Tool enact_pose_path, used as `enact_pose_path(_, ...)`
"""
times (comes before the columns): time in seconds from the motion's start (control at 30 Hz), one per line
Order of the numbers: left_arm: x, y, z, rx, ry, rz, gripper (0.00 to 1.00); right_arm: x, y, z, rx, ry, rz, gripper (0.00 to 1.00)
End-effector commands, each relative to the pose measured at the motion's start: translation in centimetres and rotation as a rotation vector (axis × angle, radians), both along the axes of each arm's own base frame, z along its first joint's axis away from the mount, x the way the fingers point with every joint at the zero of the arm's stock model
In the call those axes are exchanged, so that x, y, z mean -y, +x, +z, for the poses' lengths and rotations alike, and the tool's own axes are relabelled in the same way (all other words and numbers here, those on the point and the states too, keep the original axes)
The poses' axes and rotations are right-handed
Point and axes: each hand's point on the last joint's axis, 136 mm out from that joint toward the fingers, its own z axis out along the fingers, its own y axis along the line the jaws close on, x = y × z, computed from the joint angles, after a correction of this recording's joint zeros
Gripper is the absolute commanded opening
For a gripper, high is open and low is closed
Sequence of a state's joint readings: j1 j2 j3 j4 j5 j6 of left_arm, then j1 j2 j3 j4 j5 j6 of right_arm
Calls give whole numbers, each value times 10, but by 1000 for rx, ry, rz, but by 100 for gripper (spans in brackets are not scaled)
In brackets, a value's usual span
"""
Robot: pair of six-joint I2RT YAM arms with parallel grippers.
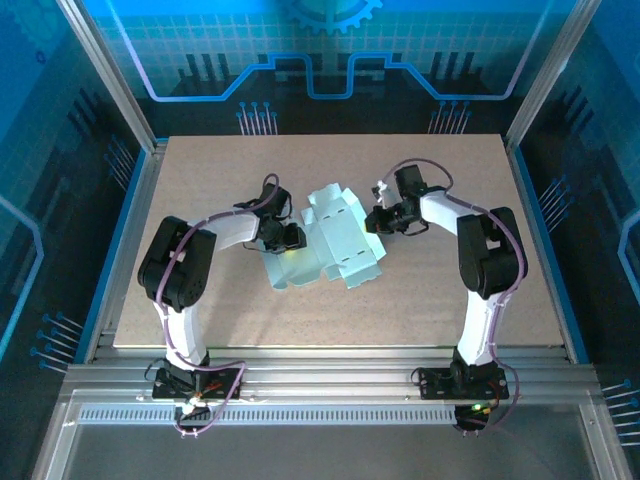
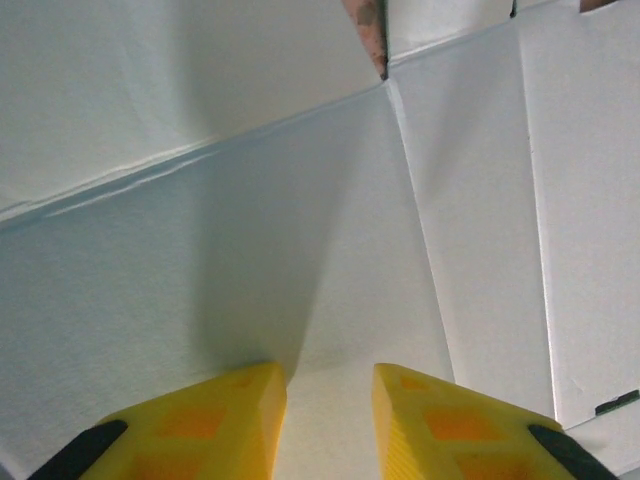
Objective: Fold the paper box
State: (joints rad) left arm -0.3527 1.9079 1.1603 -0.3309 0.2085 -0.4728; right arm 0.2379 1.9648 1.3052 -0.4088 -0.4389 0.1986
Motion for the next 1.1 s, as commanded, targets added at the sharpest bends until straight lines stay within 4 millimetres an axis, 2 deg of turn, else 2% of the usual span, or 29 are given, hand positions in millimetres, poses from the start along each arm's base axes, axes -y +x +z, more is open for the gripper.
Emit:
enact_pose_path(0.0, -4, -18, -3, -62, 3, 14, 31, 13, 1, 12, 102, -179, 8, 0)
enact_pose_path(0.2, -1, -18, -1, -67, -34, 39, 29, 27, 3, 8, 232, -628, 39, 0)
enact_pose_path(0.4, 0, -21, -12, -94, -40, 48, 27, 35, 8, 11, 339, -943, 35, 0)
enact_pose_path(0.53, -1, -22, -10, -90, -41, 49, 27, 38, 12, 16, 422, -1181, 41, 0)
enact_pose_path(0.67, -1, -24, -10, -91, -42, 43, 27, 38, 15, 16, 473, -1331, 49, 0)
enact_pose_path(0.77, -1, -25, -9, -88, -39, 42, 27, 35, 14, 14, 474, -1351, 61, 0)
enact_pose_path(0.83, -2, -25, -8, -85, -38, 43, 27, 33, 13, 14, 455, -1302, 65, 0)
enact_pose_path(0.97, -3, -26, -8, -83, -35, 39, 28, 21, 5, 5, 327, -957, 70, 0)
enact_pose_path(1.07, -3, -27, -8, -83, -32, 39, 28, 11, -1, 4, 237, -769, 108, 2)
